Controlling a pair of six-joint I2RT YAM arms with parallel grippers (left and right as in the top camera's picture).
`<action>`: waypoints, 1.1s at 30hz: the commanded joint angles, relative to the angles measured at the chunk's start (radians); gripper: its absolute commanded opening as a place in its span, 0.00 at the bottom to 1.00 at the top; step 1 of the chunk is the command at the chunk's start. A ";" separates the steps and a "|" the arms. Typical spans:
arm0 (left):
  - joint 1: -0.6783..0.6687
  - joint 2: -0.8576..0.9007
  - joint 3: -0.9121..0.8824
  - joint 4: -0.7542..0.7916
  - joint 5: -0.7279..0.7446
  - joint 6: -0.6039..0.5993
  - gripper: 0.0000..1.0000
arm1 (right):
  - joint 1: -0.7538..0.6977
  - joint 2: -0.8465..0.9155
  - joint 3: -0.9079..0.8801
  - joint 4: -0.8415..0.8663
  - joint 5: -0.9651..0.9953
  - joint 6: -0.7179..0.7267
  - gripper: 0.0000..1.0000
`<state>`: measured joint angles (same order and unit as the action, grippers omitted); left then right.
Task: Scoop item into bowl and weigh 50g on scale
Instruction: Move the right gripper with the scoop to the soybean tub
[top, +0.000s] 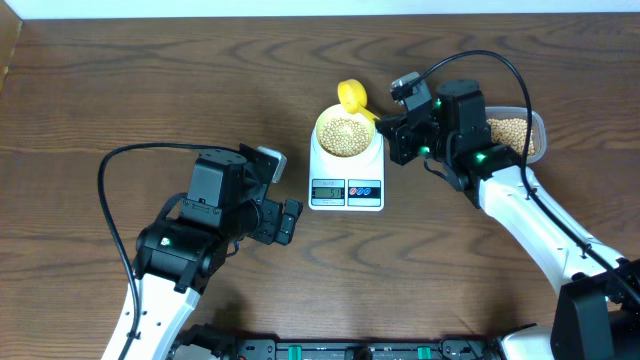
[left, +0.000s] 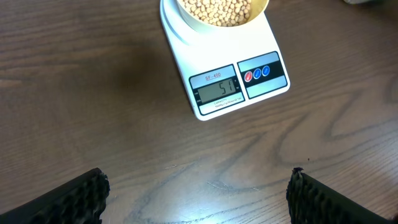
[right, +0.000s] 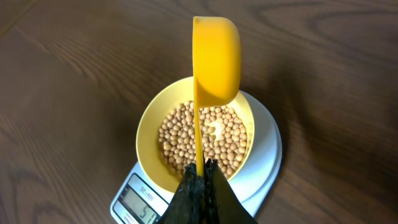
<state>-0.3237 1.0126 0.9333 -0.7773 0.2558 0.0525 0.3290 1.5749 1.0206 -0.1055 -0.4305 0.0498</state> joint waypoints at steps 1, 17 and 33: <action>-0.002 -0.001 0.000 0.002 -0.010 0.002 0.93 | -0.034 -0.038 0.019 0.025 -0.013 0.096 0.01; -0.002 -0.001 0.000 0.002 -0.010 0.002 0.94 | -0.259 -0.156 0.019 -0.031 -0.041 0.227 0.01; -0.002 -0.001 0.000 0.002 -0.010 0.002 0.93 | -0.529 -0.294 0.019 -0.460 0.322 0.170 0.01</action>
<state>-0.3237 1.0126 0.9333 -0.7773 0.2558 0.0525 -0.1864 1.2934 1.0218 -0.5396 -0.2153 0.2657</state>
